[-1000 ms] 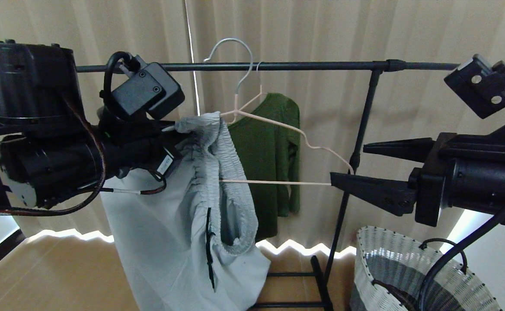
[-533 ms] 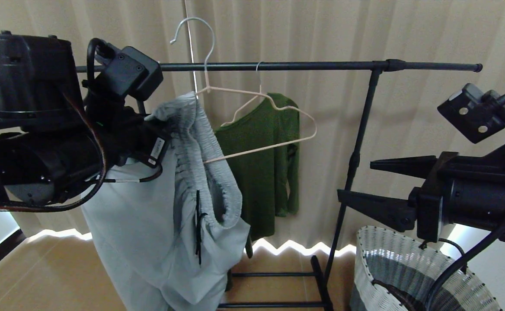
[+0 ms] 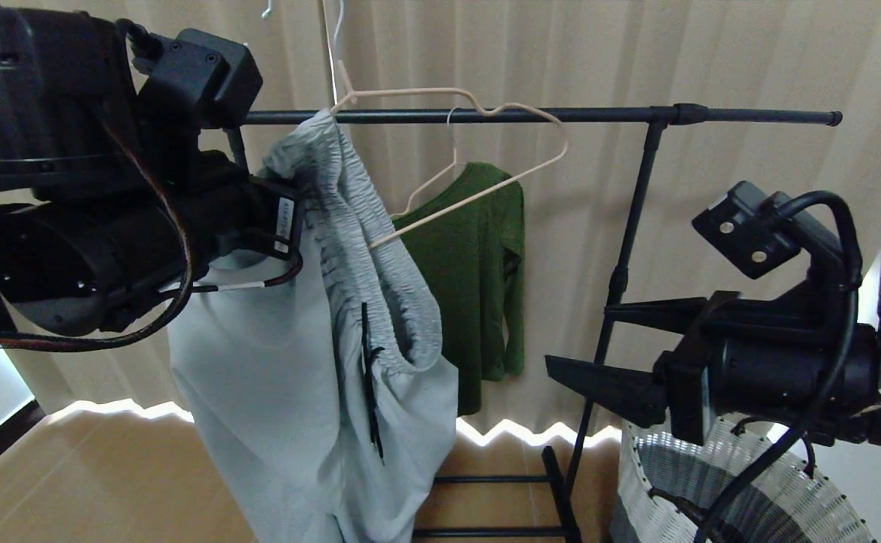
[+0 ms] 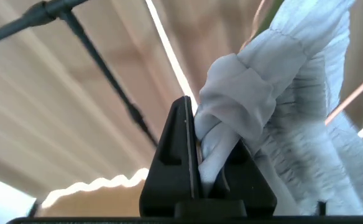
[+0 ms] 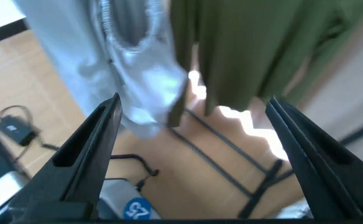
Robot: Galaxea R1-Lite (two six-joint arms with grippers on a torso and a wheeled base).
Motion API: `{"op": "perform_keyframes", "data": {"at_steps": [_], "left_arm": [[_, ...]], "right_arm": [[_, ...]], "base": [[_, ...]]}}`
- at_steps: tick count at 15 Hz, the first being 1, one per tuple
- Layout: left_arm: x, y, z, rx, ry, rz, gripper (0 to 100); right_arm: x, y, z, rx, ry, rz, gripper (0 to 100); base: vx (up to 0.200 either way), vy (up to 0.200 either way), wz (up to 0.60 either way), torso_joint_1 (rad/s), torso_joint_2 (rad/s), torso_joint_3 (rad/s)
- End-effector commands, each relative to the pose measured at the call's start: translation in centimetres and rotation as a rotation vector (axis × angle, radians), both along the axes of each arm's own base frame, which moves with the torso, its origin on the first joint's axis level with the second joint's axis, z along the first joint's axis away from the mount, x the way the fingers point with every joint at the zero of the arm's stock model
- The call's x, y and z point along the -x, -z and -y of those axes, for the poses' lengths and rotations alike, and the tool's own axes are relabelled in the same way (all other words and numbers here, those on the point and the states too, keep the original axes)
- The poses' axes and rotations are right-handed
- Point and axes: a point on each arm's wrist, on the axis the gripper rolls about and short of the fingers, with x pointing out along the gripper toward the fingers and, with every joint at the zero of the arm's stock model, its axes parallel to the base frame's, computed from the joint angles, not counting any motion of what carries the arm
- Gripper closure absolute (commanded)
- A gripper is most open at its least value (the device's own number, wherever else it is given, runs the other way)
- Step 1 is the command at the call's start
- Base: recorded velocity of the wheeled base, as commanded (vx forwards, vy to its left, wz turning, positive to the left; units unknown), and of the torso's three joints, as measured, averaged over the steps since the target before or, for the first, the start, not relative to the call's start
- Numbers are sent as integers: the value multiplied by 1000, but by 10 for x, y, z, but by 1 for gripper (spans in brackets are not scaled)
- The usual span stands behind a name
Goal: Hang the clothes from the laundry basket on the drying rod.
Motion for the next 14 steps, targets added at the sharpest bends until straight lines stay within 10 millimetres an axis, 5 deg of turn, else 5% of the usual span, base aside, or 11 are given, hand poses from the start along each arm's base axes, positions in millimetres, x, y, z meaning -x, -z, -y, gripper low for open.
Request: {"op": "perform_keyframes", "data": {"at_steps": [1,11,14], "left_arm": [[5,-3,7,7,31,7,100],[20,-15,28,43,130,41,100],[22,-21,27,73,135,81,100]], "right_arm": [[-9,13,-22,8,-5,-12,0],[-43,34,-60,-35,46,0,0],[-61,41,-52,-19,104,-15,0]], "base": [[0,0,0,0,0,0],[0,0,0,0,0,0],[0,0,0,0,0,0]]}}
